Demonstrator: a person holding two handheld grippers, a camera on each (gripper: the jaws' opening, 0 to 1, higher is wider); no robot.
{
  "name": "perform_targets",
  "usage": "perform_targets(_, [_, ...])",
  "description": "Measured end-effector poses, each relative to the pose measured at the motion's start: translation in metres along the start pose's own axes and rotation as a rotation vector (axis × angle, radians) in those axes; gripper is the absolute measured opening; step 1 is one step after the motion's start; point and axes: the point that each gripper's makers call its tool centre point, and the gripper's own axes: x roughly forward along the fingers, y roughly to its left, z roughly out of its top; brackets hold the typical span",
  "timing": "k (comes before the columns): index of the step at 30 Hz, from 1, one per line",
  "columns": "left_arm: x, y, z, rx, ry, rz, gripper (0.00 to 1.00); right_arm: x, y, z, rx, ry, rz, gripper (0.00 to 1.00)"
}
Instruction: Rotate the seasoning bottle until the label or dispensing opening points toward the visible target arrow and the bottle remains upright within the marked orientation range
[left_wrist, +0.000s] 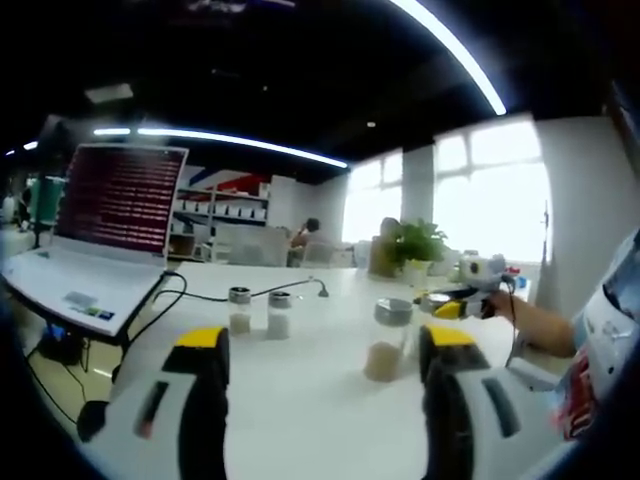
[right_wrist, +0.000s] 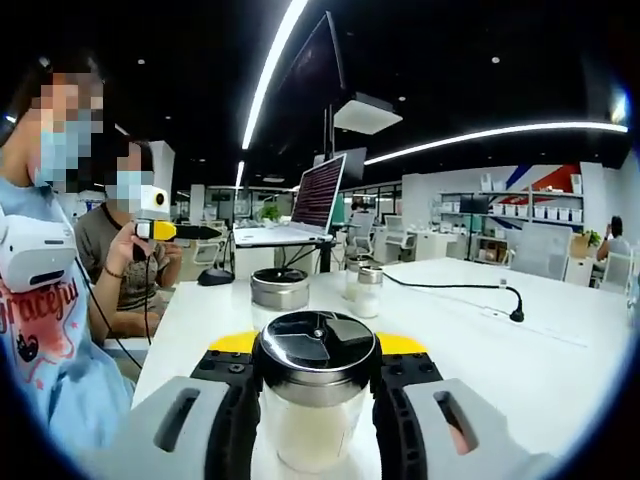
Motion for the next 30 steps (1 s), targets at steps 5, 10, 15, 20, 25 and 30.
perform_targets(5, [0.0001, 0.0008, -0.0009, 0.001, 0.004, 0.004, 0.82, -0.0018, -0.0006, -0.0008, -0.001, -0.007, -0.038, 0.42])
perform_targets(10, [-0.0002, -0.0024, -0.0002, 0.003, 0.002, -0.005, 0.82, -0.0025, -0.002, -0.0013, 0.004, -0.009, -0.067, 0.42])
perform_targets(15, [-0.0018, -0.0012, 0.003, 0.004, -0.009, 0.0, 0.82, -0.0028, -0.0018, -0.0023, 0.006, 0.005, -0.104, 0.42])
perform_targets(20, [-0.0016, -0.0003, 0.0023, 0.004, -0.006, 0.007, 0.82, -0.004, -0.003, -0.0039, 0.006, 0.005, -0.146, 0.42])
perform_targets(25, [-0.001, -0.0035, 0.0027, 0.009, -0.008, -0.001, 0.82, -0.005, -0.0038, -0.0049, 0.022, -0.008, -0.172, 0.42])
perform_targets(30, [0.0031, -0.002, -0.0012, 0.006, 0.005, 0.001, 0.82, -0.0059, -0.0046, -0.0057, 0.023, -0.008, -0.208, 0.42])
